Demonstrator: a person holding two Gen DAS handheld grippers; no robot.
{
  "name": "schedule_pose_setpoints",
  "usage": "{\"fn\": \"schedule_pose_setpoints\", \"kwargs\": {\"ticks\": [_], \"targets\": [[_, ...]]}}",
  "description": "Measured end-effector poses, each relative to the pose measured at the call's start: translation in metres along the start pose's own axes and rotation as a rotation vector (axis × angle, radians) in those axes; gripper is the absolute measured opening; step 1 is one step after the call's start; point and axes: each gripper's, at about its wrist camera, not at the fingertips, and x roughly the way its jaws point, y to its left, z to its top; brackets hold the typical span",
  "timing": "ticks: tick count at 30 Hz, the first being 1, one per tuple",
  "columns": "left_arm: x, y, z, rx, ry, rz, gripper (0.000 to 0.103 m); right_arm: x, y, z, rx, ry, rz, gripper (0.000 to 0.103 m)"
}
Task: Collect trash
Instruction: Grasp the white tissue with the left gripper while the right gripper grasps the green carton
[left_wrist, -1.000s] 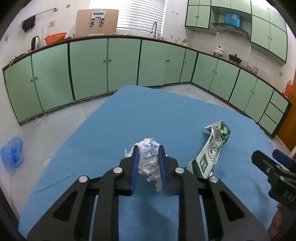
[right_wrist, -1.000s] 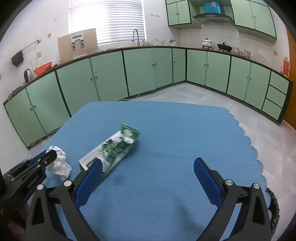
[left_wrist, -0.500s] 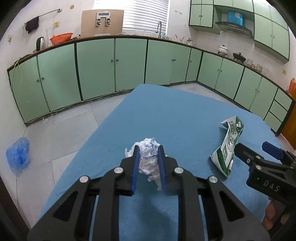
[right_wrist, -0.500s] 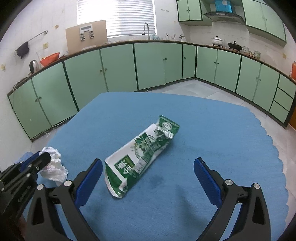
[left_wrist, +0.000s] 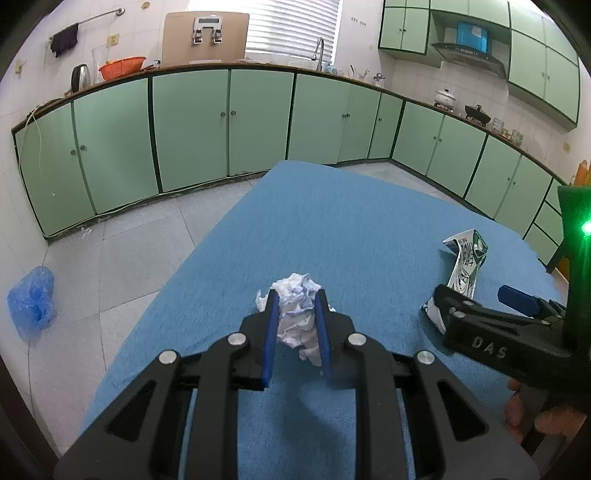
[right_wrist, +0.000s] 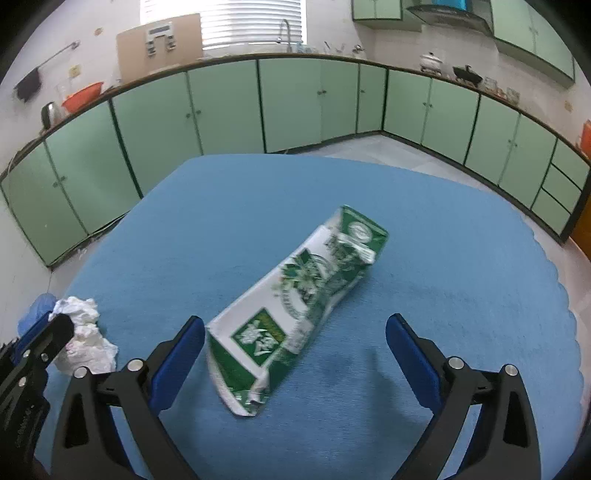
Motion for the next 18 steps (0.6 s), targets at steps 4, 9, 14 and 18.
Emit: {"fn": "schedule_pose_setpoints", "kwargs": {"ticks": [4,9,14,18], "targets": [[0.001,-0.001,0.0,0.009,-0.002,0.001,0.018,-0.008,-0.013,-0.003,-0.012,-0.008,-0.044,0.095],[0.002,0.0,-0.001,0.016,-0.001,0.005,0.018,-0.015,-0.024,-0.009,-0.012,0.012,-0.09,0.095],[0.004,-0.001,-0.002,0.02,0.002,0.009,0.018,-0.004,-0.016,-0.004,-0.004,0.019,-0.075,0.092],[0.004,-0.002,-0.003,0.024,0.005,0.012,0.018,0.007,-0.011,-0.004,0.004,0.058,-0.06,0.062]]}}
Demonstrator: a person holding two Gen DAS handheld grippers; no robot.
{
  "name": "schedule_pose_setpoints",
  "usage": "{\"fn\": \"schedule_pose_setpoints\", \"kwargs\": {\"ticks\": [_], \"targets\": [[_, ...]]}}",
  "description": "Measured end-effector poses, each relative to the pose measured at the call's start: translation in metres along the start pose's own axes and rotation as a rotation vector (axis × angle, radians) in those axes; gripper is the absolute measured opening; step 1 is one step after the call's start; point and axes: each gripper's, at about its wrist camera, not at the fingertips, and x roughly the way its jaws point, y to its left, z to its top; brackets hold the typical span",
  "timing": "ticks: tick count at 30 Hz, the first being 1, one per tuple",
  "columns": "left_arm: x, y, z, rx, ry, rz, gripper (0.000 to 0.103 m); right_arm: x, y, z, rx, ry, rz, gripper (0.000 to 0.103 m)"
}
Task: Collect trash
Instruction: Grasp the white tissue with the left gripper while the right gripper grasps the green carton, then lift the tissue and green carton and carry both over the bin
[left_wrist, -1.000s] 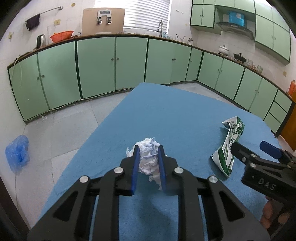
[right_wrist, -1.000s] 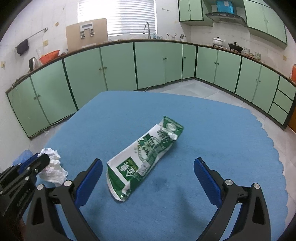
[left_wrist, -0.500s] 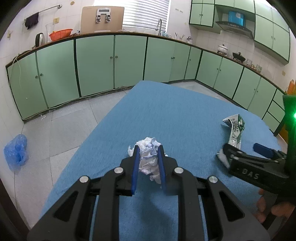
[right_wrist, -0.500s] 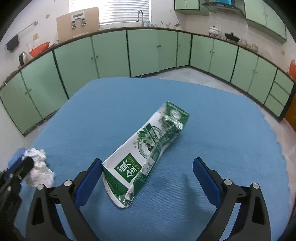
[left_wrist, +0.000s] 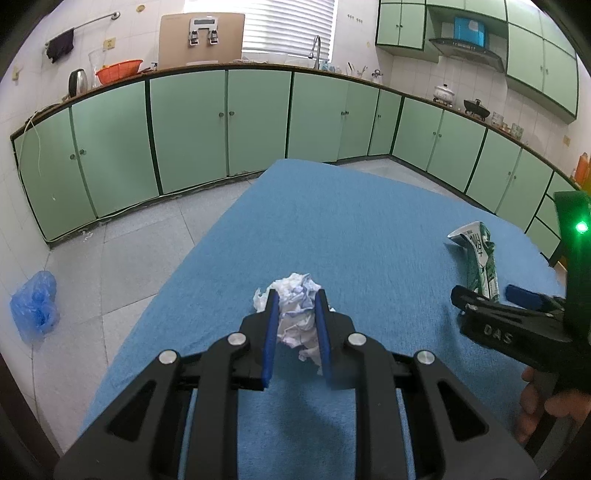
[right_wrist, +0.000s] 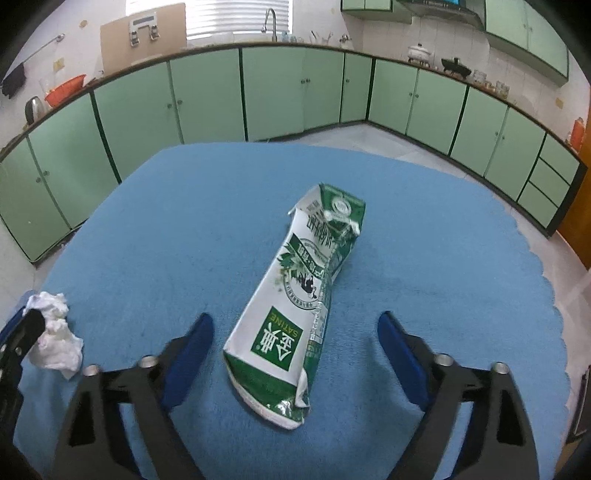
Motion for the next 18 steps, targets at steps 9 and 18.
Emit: {"fn": "schedule_pose_setpoints", "kwargs": {"ticks": [9,18], "targets": [[-0.003,-0.006,-0.001,0.008,-0.002,-0.006,0.018,-0.02,-0.021,-0.012,0.004,-0.025,0.054,0.047],[-0.013,-0.041,-0.009,0.045,0.007,-0.082,0.018,-0.056,-0.064,-0.037,-0.03,-0.023,0.067,0.046]]}}
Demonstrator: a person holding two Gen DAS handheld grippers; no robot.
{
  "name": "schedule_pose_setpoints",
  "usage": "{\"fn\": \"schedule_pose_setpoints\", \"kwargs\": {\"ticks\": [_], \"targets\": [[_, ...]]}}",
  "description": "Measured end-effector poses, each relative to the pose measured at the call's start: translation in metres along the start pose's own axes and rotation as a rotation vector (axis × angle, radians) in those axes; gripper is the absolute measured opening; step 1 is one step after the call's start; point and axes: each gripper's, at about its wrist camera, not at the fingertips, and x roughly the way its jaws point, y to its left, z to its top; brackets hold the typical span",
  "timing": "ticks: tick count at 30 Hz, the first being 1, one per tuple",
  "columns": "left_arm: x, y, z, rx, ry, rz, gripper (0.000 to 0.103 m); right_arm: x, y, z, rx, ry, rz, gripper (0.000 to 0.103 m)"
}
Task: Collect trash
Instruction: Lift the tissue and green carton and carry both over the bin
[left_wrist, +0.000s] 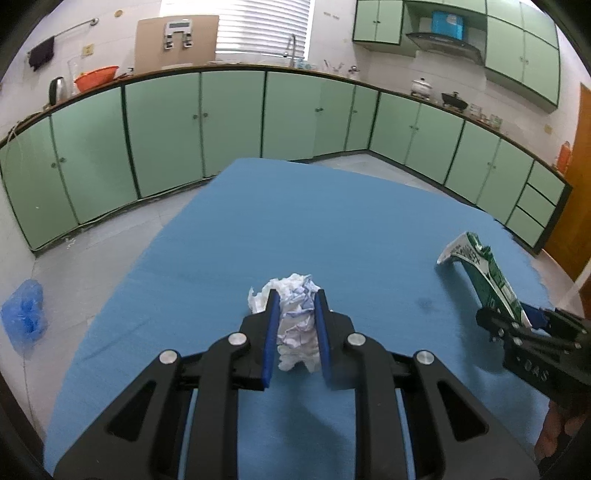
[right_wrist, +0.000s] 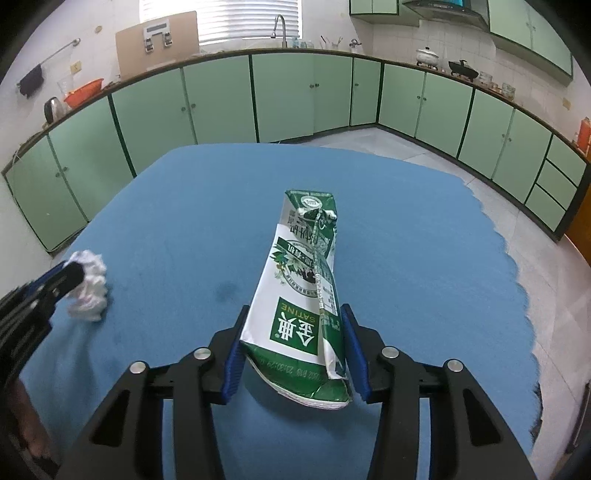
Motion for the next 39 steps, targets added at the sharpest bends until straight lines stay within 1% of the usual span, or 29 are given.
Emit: {"fn": "schedule_pose_setpoints", "kwargs": {"ticks": [4,11,13,16,18,19,20,24,25,26,28,30,34,39], "targets": [[-0.005,-0.023,-0.003,0.022,0.004,-0.041,0.018,-0.014,-0.021,-0.011,-0.002,0.002,-0.011,0.046],[-0.009,-0.067,-0.015,0.065,0.023,-0.101,0.017,-0.017,-0.046,-0.019,0.013,0.039,-0.023,0.048],[-0.009,-0.077,-0.02,0.078,0.027,-0.107,0.017,-0.017,-0.05,-0.017,0.029,0.025,-0.019,0.048],[-0.005,-0.087,-0.024,0.1,0.032,-0.105,0.017,-0.02,-0.067,-0.024,0.052,0.021,-0.013,0.048],[-0.002,-0.09,-0.025,0.111,0.031,-0.097,0.017,-0.019,-0.076,-0.025,0.073,0.025,-0.006,0.053],[-0.001,-0.091,-0.026,0.111,0.029,-0.096,0.017,-0.018,-0.082,-0.026,0.085,0.024,-0.003,0.058],[0.0,-0.091,-0.025,0.109,0.03,-0.095,0.017,-0.017,-0.084,-0.025,0.092,0.022,-0.004,0.061],[0.002,-0.093,-0.024,0.111,0.031,-0.089,0.017,-0.006,-0.088,-0.019,0.102,0.032,-0.006,0.061],[0.004,-0.09,-0.023,0.114,0.031,-0.088,0.017,-0.002,-0.089,-0.018,0.111,0.035,0.001,0.06],[0.004,-0.091,-0.023,0.118,0.031,-0.087,0.017,0.002,-0.09,-0.018,0.118,0.045,0.008,0.048],[0.003,-0.092,-0.023,0.122,0.031,-0.086,0.017,0.007,-0.092,-0.018,0.131,0.065,0.016,0.036],[0.001,-0.093,-0.023,0.124,0.032,-0.089,0.017,0.005,-0.095,-0.018,0.143,0.06,0.034,0.035],[-0.003,-0.099,-0.019,0.128,0.027,-0.107,0.017,-0.009,-0.104,-0.02,0.151,0.029,0.038,0.034],[-0.015,-0.126,-0.011,0.155,-0.002,-0.154,0.017,-0.042,-0.123,-0.019,0.166,-0.018,0.036,0.034]]}}
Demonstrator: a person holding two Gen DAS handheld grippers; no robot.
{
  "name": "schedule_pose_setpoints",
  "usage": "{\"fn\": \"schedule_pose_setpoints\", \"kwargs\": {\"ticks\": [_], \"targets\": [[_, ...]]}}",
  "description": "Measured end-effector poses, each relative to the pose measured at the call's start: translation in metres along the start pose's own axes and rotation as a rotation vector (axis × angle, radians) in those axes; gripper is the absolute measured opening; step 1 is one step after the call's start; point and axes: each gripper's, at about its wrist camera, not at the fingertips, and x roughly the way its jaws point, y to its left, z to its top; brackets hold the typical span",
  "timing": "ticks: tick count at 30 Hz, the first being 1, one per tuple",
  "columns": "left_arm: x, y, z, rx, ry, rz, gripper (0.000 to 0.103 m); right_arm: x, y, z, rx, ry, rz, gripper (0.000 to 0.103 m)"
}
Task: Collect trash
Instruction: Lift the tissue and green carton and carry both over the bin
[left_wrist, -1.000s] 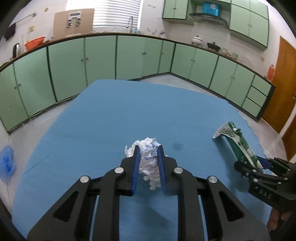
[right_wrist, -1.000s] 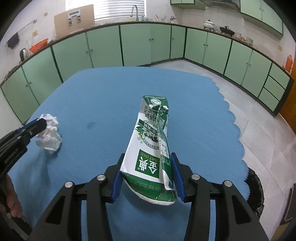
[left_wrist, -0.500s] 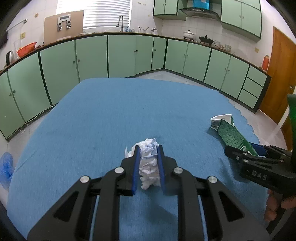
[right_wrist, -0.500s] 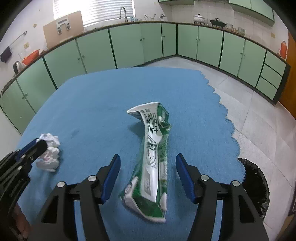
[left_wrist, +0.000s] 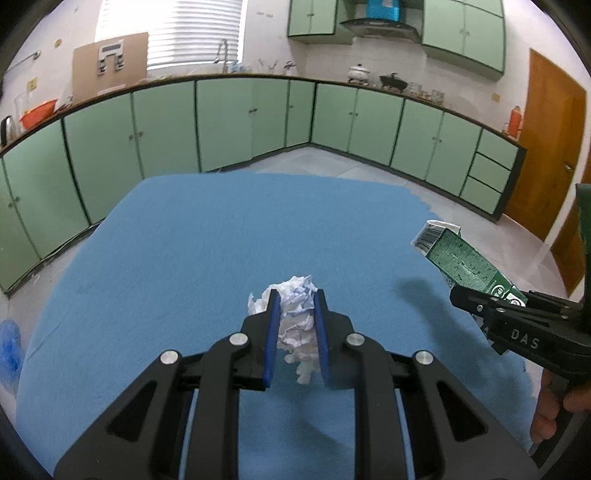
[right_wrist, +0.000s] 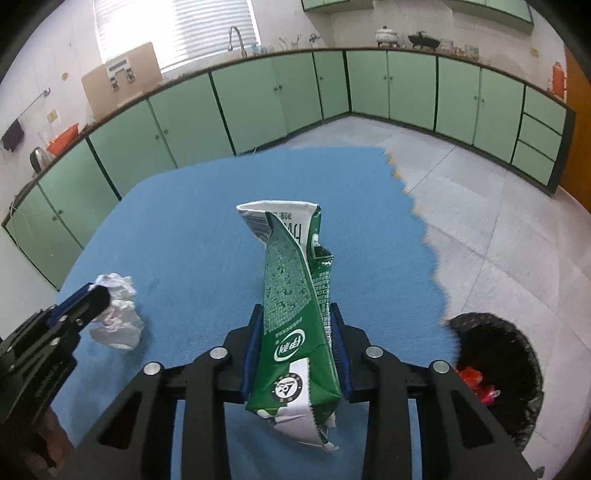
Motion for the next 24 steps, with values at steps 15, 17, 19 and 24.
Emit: {"fn": "schedule_pose_setpoints", "kwargs": {"ticks": [15,17,19,24], "targets": [[-0.016,-0.16,0.015,0.116,-0.06,-0.25,0.017,-0.1,-0.115,-0.008,0.11,-0.096,-0.137,0.034],[-0.014,-0.187,0.011,0.131,-0.054,-0.295,0.017,-0.107,-0.137,-0.015,0.14,-0.098,-0.165,0.034],[-0.012,-0.206,0.005,0.146,-0.048,-0.325,0.017,-0.113,-0.155,-0.02,0.163,-0.099,-0.189,0.034],[0.004,-0.257,-0.009,0.183,-0.01,-0.398,0.017,-0.119,-0.192,-0.034,0.212,-0.084,-0.238,0.034]]}}
